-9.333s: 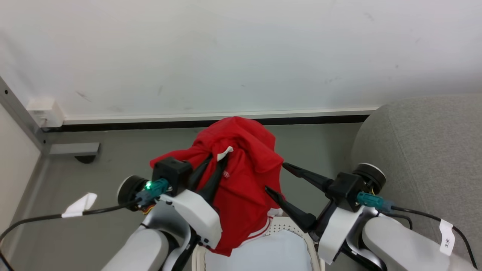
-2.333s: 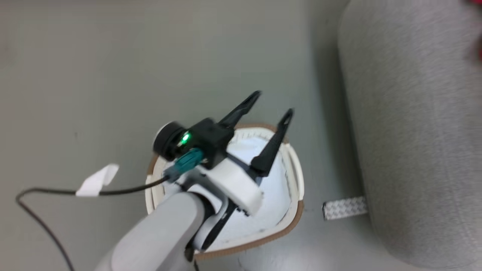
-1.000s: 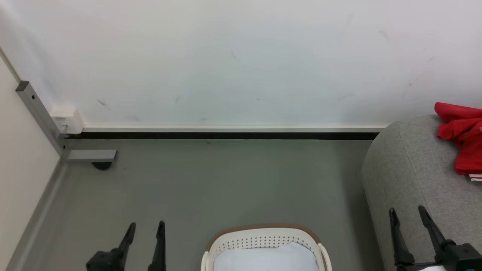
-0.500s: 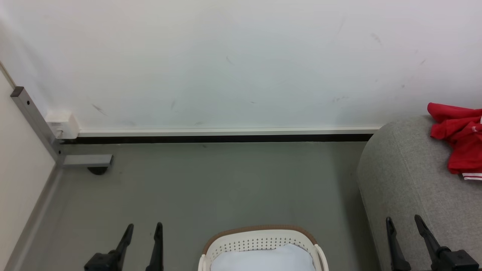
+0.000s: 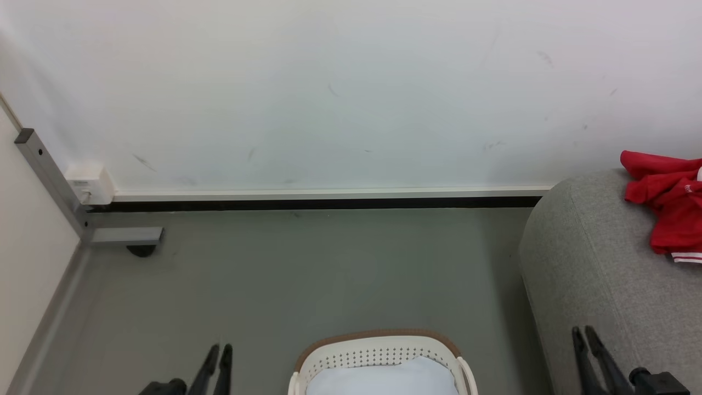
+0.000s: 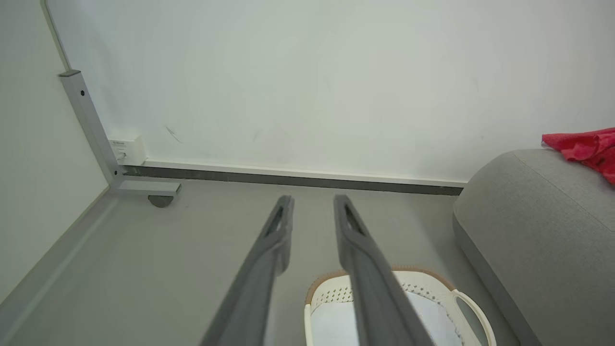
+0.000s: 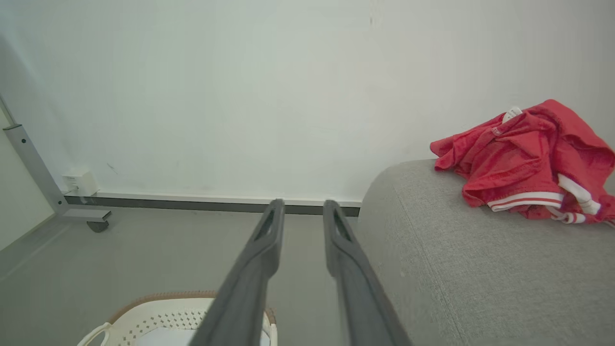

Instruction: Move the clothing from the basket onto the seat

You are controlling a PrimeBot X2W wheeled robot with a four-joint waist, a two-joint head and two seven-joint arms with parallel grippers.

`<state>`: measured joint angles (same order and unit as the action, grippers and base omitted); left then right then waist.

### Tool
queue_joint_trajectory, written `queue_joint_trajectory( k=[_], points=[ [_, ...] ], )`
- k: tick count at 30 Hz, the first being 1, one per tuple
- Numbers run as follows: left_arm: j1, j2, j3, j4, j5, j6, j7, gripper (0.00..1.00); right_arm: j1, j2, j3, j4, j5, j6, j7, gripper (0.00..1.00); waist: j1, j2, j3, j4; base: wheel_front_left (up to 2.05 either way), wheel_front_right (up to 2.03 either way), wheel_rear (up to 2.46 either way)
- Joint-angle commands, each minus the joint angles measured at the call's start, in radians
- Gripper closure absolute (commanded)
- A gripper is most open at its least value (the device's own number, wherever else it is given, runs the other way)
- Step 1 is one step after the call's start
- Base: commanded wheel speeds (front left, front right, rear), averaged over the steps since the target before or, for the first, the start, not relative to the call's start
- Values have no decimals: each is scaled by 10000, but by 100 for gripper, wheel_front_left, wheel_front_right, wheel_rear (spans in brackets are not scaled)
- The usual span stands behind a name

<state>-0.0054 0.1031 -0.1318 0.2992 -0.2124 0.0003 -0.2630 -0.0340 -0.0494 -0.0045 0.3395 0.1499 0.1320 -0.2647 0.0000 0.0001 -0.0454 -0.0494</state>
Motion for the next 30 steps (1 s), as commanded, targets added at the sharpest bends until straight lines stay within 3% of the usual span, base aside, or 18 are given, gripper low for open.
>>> queue_joint_trajectory(
  k=[1, 30],
  points=[
    [-13, -15, 35, 62, -111, -13, 54, 100, -29, 7, -40, 65, 116, 0, 55, 100, 0, -1, 3, 3, 0, 0, 0],
    [-405, -190, 899, -182, -5062, -478, 1377, 100, -303, -11, -411, -341, 5293, -6, 1378, 100, 0, -1, 115, 117, 0, 0, 0]
  ],
)
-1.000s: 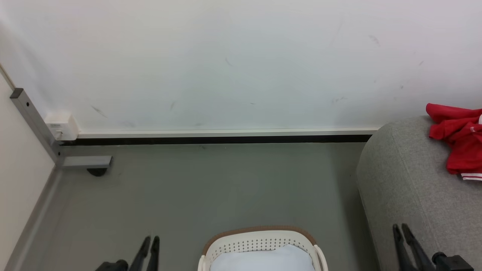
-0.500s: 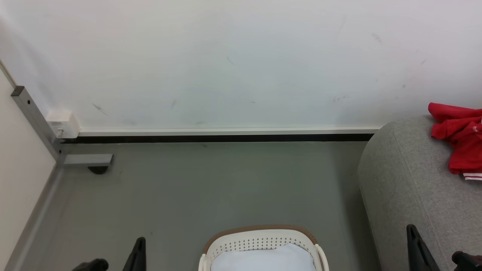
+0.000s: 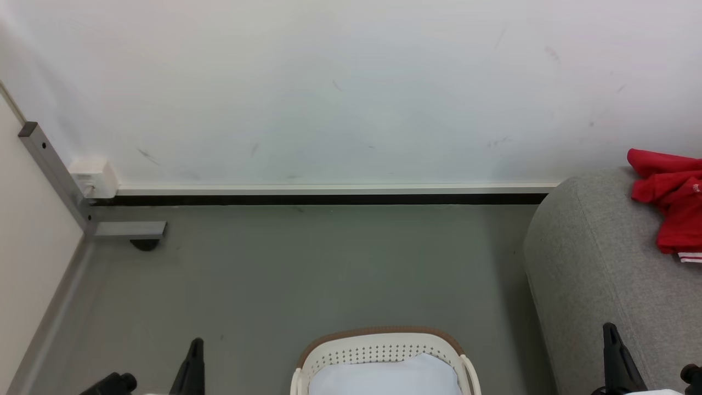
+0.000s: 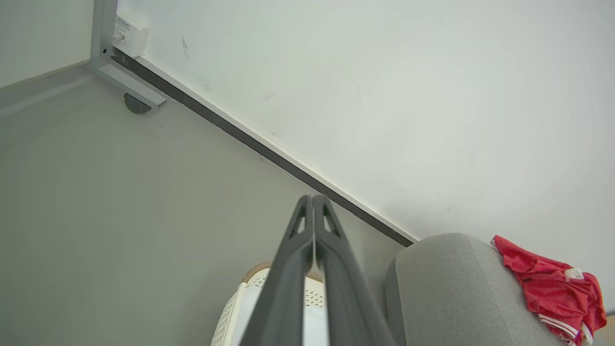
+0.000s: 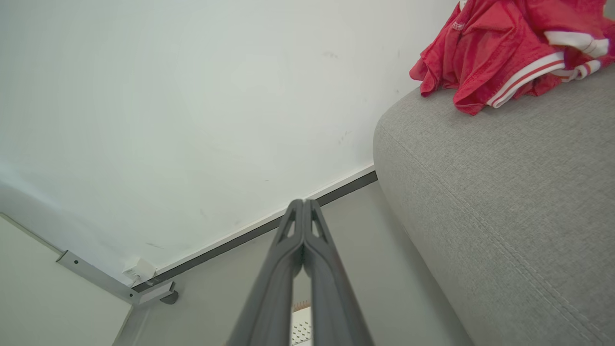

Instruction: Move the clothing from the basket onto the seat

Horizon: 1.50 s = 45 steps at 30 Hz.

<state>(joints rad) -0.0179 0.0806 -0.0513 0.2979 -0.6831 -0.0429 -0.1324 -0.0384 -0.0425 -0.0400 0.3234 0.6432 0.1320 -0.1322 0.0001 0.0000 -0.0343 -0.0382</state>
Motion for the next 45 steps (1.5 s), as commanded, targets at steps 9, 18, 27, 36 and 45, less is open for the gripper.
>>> queue_joint_trajectory(
  k=[9, 18, 27, 36, 45],
  points=[
    [-364, -9, 292, -216, -1466, -154, 363, 100, -337, -85, -145, -268, 1508, -7, 348, 100, 0, 0, 35, 36, 0, 0, 0],
    [-461, -51, 489, -270, -2596, -265, 668, 100, -387, -91, -231, -348, 2684, -9, 655, 100, 0, 0, 70, 72, 0, 0, 0],
    [-533, -90, 679, -319, -3613, -367, 952, 100, -457, -95, -314, -416, 3758, -11, 939, 100, 0, 0, 105, 107, 0, 0, 0],
    [-612, -126, 848, -360, -4576, -450, 1211, 100, -522, -99, -394, -492, 4755, -12, 1202, 100, 0, 0, 140, 143, 0, 0, 0],
    [-687, -161, 1003, -396, -5435, -535, 1446, 100, -539, -103, -465, -554, 5661, -13, 1430, 100, 0, 0, 175, 179, 0, 0, 0]
  ],
)
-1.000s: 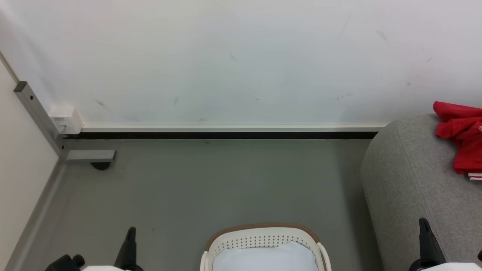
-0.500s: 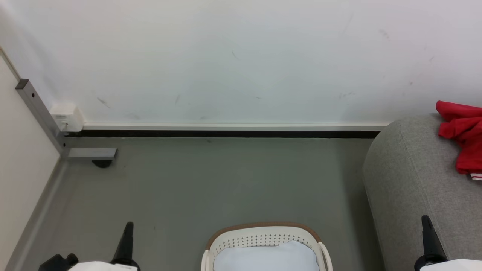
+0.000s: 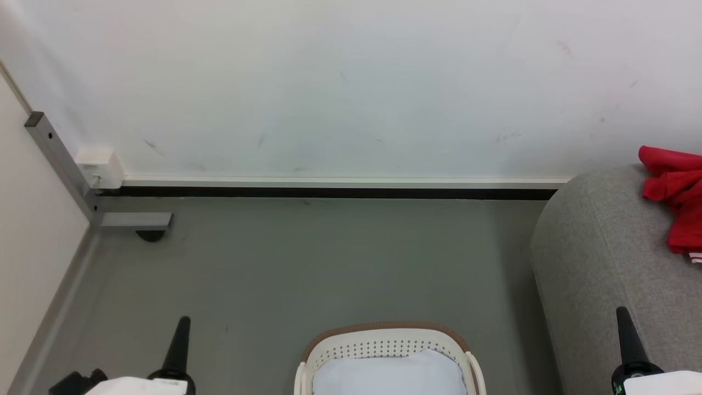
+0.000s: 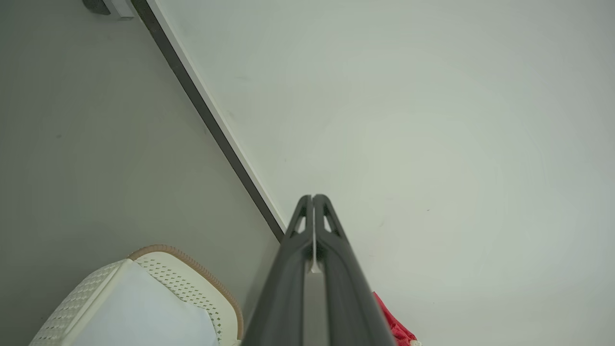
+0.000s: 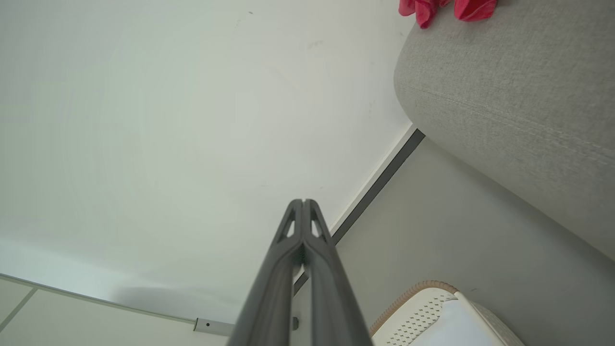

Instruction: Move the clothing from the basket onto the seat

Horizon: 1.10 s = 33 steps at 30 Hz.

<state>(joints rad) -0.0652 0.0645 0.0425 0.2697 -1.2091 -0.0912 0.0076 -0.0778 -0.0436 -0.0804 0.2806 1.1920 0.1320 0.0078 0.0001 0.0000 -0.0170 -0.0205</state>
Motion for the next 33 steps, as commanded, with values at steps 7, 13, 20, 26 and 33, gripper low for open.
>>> queue_joint_trajectory(
  k=[7, 13, 20, 26, 33],
  points=[
    [-249, -24, 176, -135, -811, -116, 212, 100, -194, -94, -105, -169, 840, -15, 200, 100, -1, 0, 29, 30, 0, 0, 0],
    [-293, -38, 274, -151, -1323, -162, 360, 100, -233, -97, -145, -201, 1369, -16, 347, 100, -1, 0, 52, 54, 0, 0, 0],
    [-329, -57, 373, -172, -1885, -224, 519, 100, -272, -99, -187, -237, 1959, -17, 508, 100, -1, 0, 79, 81, 0, 0, 0],
    [-369, -72, 446, -193, -2379, -254, 648, 100, -276, -100, -223, -266, 2455, -18, 638, 100, -1, 0, 102, 105, 0, 0, 0],
    [-393, -91, 547, -213, -2905, -319, 785, 100, -284, -102, -267, -311, 2994, -19, 776, 100, -1, 0, 130, 133, 0, 0, 0]
  ],
)
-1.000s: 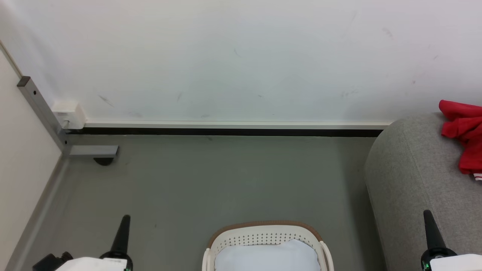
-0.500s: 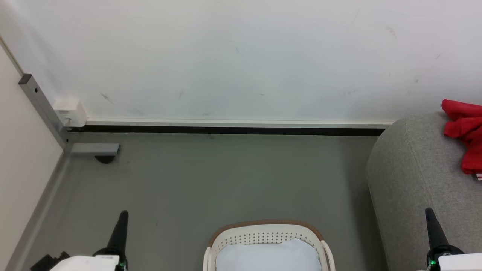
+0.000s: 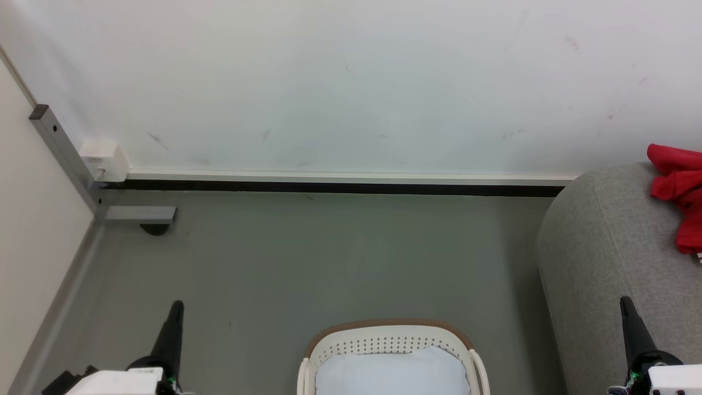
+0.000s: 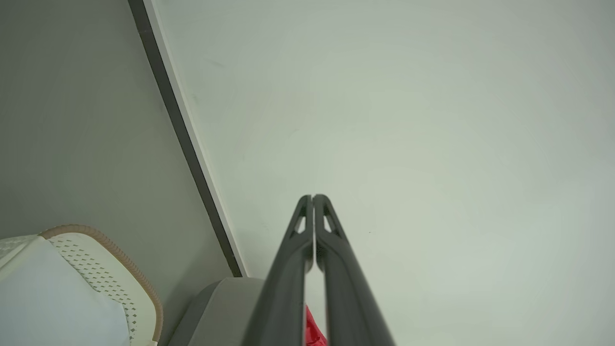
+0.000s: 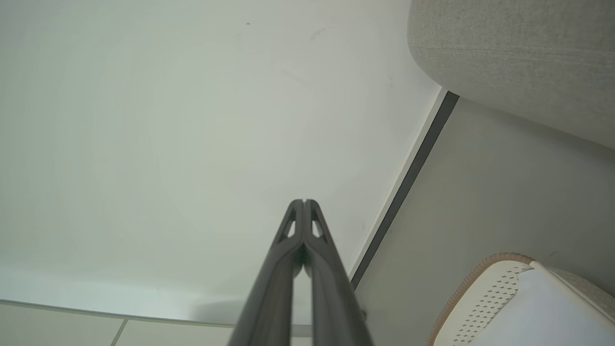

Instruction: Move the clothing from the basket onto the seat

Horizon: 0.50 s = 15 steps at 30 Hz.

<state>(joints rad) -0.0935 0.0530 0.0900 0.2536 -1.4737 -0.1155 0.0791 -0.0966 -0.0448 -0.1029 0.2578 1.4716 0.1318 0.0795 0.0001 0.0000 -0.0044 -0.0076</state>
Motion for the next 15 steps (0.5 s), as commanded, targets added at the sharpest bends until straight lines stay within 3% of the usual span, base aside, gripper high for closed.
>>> queue_joint_trajectory(
  k=[1, 15],
  points=[
    [-117, 21, 84, -56, -325, -77, 79, 100, -101, -90, -48, -89, 265, -18, 73, 100, -1, 0, 7, 8, 0, 0, 0],
    [-187, -15, 245, -94, -1231, -167, 340, 100, -167, -93, -130, -155, 1274, -20, 344, 100, -1, 0, 62, 63, 0, 0, 0]
  ],
)
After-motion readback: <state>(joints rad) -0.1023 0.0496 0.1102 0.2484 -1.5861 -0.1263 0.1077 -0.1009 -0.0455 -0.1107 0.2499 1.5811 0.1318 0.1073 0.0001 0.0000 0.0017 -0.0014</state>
